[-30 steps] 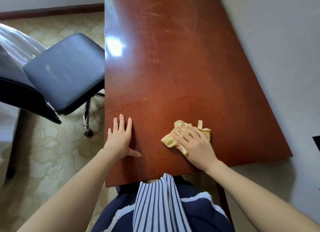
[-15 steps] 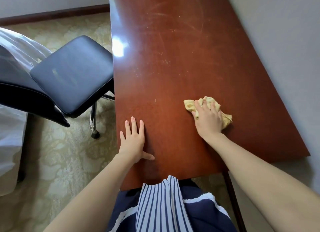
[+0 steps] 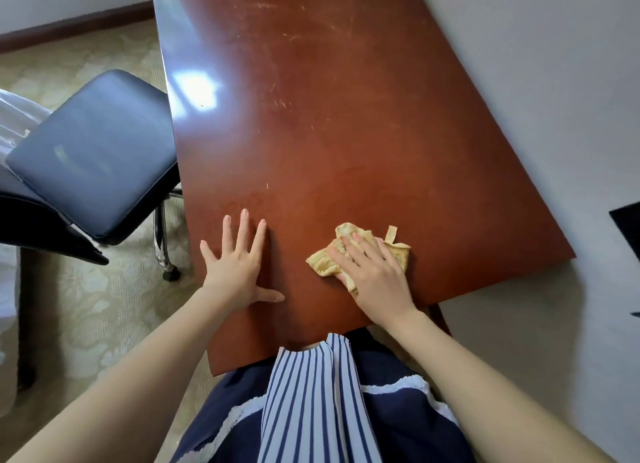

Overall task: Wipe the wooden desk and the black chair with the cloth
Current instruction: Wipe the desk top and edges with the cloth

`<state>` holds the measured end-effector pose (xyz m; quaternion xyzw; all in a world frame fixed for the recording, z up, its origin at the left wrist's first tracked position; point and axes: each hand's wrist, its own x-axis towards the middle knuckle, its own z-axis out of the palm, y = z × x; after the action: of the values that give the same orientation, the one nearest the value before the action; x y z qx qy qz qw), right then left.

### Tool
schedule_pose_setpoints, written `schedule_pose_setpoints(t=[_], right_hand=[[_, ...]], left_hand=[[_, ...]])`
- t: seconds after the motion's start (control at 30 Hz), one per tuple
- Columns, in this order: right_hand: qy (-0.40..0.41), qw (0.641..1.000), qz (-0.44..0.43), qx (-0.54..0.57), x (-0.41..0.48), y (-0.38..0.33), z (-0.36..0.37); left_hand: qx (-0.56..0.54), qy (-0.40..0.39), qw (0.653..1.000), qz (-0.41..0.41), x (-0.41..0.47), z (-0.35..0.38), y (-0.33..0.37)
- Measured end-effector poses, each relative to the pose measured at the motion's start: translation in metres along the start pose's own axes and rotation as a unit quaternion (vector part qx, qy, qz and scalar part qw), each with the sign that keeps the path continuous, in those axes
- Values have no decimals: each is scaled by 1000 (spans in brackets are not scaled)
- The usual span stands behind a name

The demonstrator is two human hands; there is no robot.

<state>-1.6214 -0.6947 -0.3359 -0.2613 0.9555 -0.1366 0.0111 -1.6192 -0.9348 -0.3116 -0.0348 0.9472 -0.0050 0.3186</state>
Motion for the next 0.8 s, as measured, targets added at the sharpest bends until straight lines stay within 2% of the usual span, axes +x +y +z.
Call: schedule_pose_setpoints(t=[0.13, 0.27, 0.4, 0.6, 0.7, 0.8], right_hand=[[26, 997, 68, -5, -31, 50, -16], [5, 985, 169, -28, -45, 109, -35], [-23, 949, 310, -52, -45, 173, -54], [16, 890, 455, -3, -4, 204, -70], [18, 882, 470, -7, 12, 188, -62], [12, 916, 402, -22, 19, 151, -49]], left_hand=[[-36, -11, 999, 20, 11, -7, 44], [-51, -19, 999, -4, 19, -5, 83], [-45, -19, 999, -21, 24, 0, 86], [-24, -28, 999, -27, 26, -1, 89], [-24, -34, 999, -34, 27, -2, 90], [-24, -32, 999, -36, 27, -5, 91]])
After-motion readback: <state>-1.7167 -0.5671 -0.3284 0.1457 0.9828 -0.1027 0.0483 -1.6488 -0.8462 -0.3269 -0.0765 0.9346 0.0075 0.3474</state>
